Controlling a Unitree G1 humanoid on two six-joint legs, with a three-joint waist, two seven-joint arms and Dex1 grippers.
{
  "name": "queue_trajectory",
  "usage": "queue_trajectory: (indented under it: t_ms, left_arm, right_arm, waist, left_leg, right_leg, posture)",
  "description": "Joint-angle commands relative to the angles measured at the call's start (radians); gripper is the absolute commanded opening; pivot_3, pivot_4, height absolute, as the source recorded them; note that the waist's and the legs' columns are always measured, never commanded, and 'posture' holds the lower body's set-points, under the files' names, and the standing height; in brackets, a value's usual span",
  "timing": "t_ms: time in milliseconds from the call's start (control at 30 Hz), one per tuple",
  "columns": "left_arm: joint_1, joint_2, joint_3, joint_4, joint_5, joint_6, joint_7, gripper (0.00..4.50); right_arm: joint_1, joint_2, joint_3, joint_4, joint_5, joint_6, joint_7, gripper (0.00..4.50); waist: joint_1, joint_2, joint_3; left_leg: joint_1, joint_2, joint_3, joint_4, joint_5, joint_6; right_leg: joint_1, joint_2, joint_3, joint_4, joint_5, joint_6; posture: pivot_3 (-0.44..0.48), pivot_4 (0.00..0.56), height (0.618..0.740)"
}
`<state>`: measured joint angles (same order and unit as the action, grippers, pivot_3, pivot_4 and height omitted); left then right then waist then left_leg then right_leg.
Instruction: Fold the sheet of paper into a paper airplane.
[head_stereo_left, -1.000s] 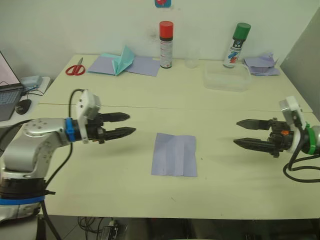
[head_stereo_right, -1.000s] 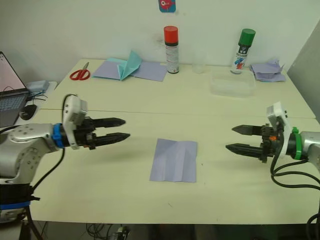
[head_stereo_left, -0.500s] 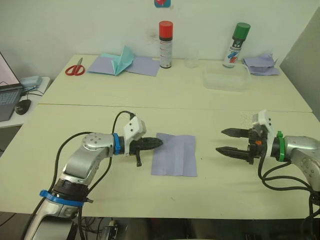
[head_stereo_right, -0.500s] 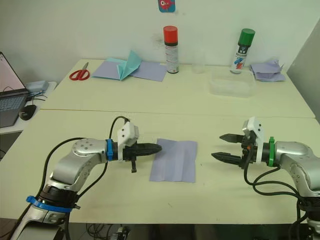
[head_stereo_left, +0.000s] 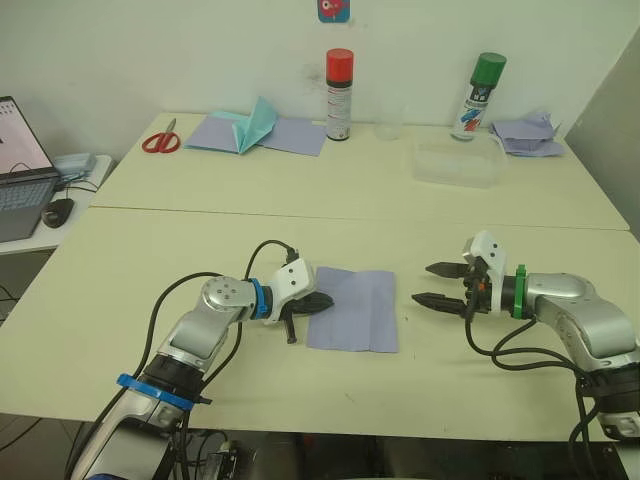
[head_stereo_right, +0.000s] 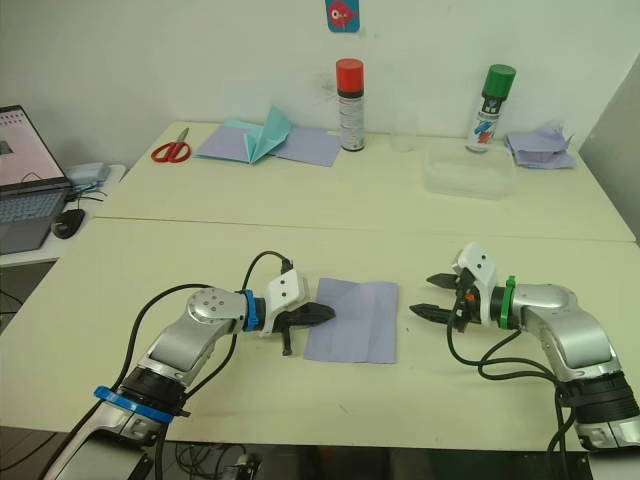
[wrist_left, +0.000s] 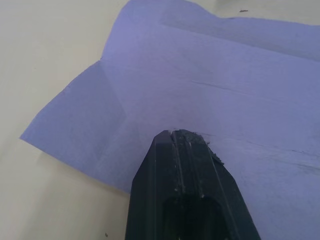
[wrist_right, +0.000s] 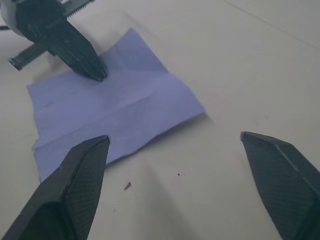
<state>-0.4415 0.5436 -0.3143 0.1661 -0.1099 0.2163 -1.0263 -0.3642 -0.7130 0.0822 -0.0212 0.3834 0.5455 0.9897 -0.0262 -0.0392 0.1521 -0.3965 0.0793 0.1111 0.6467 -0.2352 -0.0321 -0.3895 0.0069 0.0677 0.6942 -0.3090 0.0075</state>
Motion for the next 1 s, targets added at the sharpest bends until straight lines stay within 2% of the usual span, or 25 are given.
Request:
queue_trajectory:
  t_ms: [33, 267, 300, 467, 667, 1000]
  left_arm:
    - [0.025, -0.006, -0.035, 0.046, 0.05, 0.019, 0.007, 0.0]
    - [0.03, -0.014, -0.032, 0.034, 0.04, 0.034, 0.007, 0.0]
    - [0.031, -0.015, -0.031, 0.031, 0.039, 0.036, 0.006, 0.0]
    - [0.038, -0.014, -0.033, 0.022, 0.039, 0.045, 0.002, 0.0]
    - [0.039, -0.014, -0.029, 0.013, 0.035, 0.063, 0.001, 0.0]
    - [0.03, -0.014, -0.026, 0.025, 0.038, 0.064, 0.0, 0.0]
  right_arm:
    - [-0.041, 0.02, 0.023, 0.05, -0.068, -0.066, -0.026, 2.87]
    - [-0.104, 0.089, 0.095, 0.153, -0.204, -0.143, -0.086, 0.19]
    - [-0.11, 0.094, 0.107, 0.166, -0.223, -0.156, -0.089, 0.05]
    - [-0.121, 0.119, 0.154, 0.196, -0.268, -0.179, -0.063, 0.05]
    - [-0.082, 0.167, 0.161, 0.097, -0.186, -0.046, 0.004, 0.05]
    - [-0.056, 0.288, 0.028, -0.03, 0.023, 0.164, -0.049, 0.05]
  waist:
    - [0.0, 0.001, -0.001]
    - [0.0, 0.003, -0.002]
    - [0.001, 0.003, -0.002]
    - [0.0, 0.003, -0.003]
    - [0.0, 0.004, -0.006]
    - [0.0, 0.004, -0.006]
  left_leg:
    - [0.0, 0.0, 0.0, 0.0, 0.0, 0.0]
    - [0.0, 0.0, -0.001, 0.0, 0.0, 0.0]
    - [0.0, -0.001, -0.001, 0.0, 0.0, 0.0]
    - [0.0, -0.001, -0.002, 0.0, 0.0, 0.001]
    - [0.0, 0.0, -0.002, 0.0, 0.0, 0.0]
    - [-0.001, 0.0, -0.003, 0.0, 0.0, 0.001]
  right_leg:
    - [0.0, 0.0, 0.0, 0.0, 0.0, 0.0]
    - [0.0, 0.0, 0.0, 0.0, 0.0, 0.0]
    - [0.001, 0.0, 0.0, 0.0, 0.0, 0.0]
    - [0.001, 0.0, 0.0, 0.0, 0.0, 0.0]
    - [0.002, 0.001, 0.0, 0.0, 0.0, 0.0]
    - [0.002, 0.001, 0.0, 0.0, 0.0, 0.0]
  posture:
    - [0.0, 0.15, 0.74]
    - [0.0, 0.15, 0.74]
    - [0.0, 0.15, 0.74]
    - [0.0, 0.15, 0.74]
    - [0.0, 0.15, 0.74]
    - [0.0, 0.15, 0.74]
